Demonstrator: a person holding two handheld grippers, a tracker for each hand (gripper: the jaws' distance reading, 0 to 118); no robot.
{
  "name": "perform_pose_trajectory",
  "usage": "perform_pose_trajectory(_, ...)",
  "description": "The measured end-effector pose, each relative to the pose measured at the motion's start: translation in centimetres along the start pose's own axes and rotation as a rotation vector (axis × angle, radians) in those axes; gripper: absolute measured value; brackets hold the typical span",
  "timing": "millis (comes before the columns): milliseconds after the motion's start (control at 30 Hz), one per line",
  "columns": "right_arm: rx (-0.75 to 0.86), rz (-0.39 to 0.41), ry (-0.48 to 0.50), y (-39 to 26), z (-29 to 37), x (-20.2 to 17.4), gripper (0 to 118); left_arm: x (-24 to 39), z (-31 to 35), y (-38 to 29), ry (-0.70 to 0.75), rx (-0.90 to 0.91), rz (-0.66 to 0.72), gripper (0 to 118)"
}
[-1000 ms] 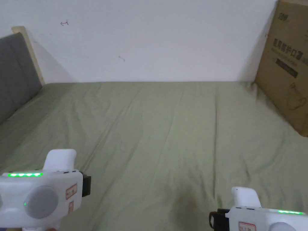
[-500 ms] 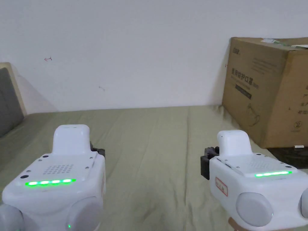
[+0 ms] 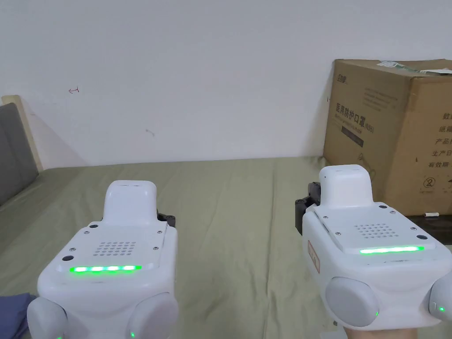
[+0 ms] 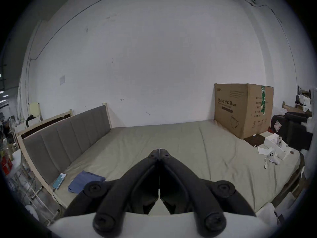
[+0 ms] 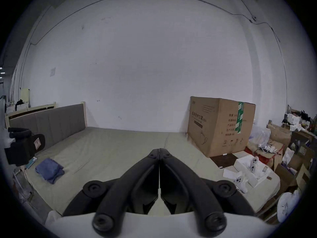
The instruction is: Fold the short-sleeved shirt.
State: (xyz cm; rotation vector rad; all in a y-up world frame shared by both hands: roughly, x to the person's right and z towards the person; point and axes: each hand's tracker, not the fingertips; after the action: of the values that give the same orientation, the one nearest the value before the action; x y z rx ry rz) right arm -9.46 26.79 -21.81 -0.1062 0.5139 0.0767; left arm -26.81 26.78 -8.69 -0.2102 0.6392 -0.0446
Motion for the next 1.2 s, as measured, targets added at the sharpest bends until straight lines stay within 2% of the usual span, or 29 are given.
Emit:
perform_pose_trajectory(200, -0.014, -0.028, -0.013, -0.4, -0.1, 0.3, 0, -0.5, 0.2, -0.1, 0.024, 0.032, 0.015, 2)
perform_pose_trajectory(267, -0.012, -0.019, -0.019, -0.5, -0.1, 0.2, 5, -0.5, 0.3, -0.4, 0.022, 0.040, 0.017, 20)
perform_pose_trajectory(300, -0.008, -0.018, -0.024, -0.5, -0.1, 0.1, 16, -0.6, 0.3, -0.4, 0.018, 0.039, 0.021, 38)
perform_pose_trajectory(333, -0.002, -0.020, -0.030, -0.6, 0.0, 0.1, 39, -0.7, 0.2, -0.5, 0.012, 0.036, 0.028, 66)
perform_pose_trajectory(433, 0.002, -0.040, -0.019, -0.7, 0.0, 0.3, 62, -0.9, 0.2, -0.7, 0.006, 0.042, 0.048, 86)
perform_pose_trajectory(467, -0.001, -0.046, -0.018, -0.7, -0.1, 0.3, 85, -1.1, 0.2, -0.7, 0.009, 0.046, 0.052, 100)
perform_pose_trajectory(500, 0.003, -0.048, -0.020, -0.8, 0.0, 0.3, 98, -1.1, 0.3, -0.8, 0.009, 0.054, 0.054, 107)
perform_pose_trajectory(533, 0.022, -0.049, -0.024, -0.9, 0.2, 0.4, 103, -1.1, 0.5, -0.9, 0.008, 0.071, 0.055, 110)
perform_pose_trajectory(700, 0.033, -0.039, -0.026, -0.9, 0.2, 0.3, 113, -0.9, 0.5, -0.7, 0.021, 0.081, 0.031, 110)
perform_pose_trajectory(833, 0.036, -0.039, -0.027, -0.9, 0.1, 0.3, 113, -1.3, 0.1, -0.5, -0.014, 0.049, 0.090, 110)
perform_pose_trajectory(1200, 0.034, -0.040, -0.034, -1.1, -0.1, 0.5, 113, -0.8, -0.6, -1.2, -0.047, -0.008, 0.039, 110)
